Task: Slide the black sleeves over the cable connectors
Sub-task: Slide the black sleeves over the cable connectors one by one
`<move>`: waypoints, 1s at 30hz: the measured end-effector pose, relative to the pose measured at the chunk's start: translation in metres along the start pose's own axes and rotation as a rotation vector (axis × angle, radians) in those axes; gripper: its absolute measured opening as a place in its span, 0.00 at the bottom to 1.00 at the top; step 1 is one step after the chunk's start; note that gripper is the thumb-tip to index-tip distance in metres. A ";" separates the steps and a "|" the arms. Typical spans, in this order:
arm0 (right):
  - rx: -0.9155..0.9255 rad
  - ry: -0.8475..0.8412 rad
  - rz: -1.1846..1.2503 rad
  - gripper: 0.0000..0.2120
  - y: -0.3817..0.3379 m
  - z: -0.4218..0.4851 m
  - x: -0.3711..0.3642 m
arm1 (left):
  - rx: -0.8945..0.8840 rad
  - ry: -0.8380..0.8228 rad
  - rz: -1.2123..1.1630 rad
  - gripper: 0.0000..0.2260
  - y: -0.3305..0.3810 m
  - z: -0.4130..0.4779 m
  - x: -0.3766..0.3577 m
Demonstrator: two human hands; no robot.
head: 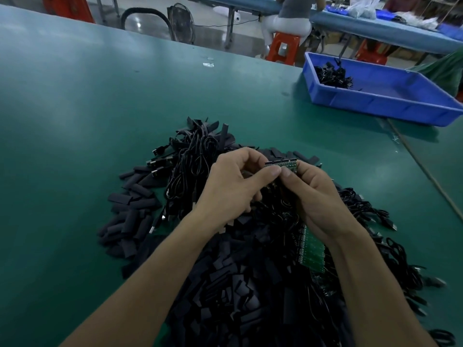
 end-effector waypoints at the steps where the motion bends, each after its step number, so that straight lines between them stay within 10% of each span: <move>1: -0.003 -0.010 -0.001 0.26 -0.001 -0.001 -0.002 | 0.010 -0.015 -0.033 0.06 0.000 0.000 -0.002; 8: -0.009 -0.034 0.031 0.39 -0.009 -0.006 -0.007 | 0.054 -0.076 -0.115 0.05 -0.002 0.000 -0.005; 14: -0.041 -0.124 0.191 0.10 -0.008 -0.008 -0.007 | 0.028 -0.133 -0.208 0.05 0.006 -0.003 -0.015; 17: -0.058 0.101 0.194 0.05 -0.002 0.000 0.022 | -0.099 -0.099 -0.210 0.09 0.023 -0.003 -0.009; 23: -0.039 0.629 -0.505 0.07 -0.013 -0.005 0.082 | -0.240 0.055 -0.390 0.10 0.044 -0.001 0.035; 30: 0.010 0.317 -1.447 0.28 -0.026 0.002 0.009 | -0.106 0.119 -0.055 0.18 0.036 -0.002 0.057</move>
Point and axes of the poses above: each hand's wrist, its own z-axis towards the middle knuckle, its own x-axis out of the back of the hand, y = z × x, the point moved 9 cm from there along z, towards the middle knuckle, and after that the axes turned 5 degrees about -x, right-handed, at the moved point
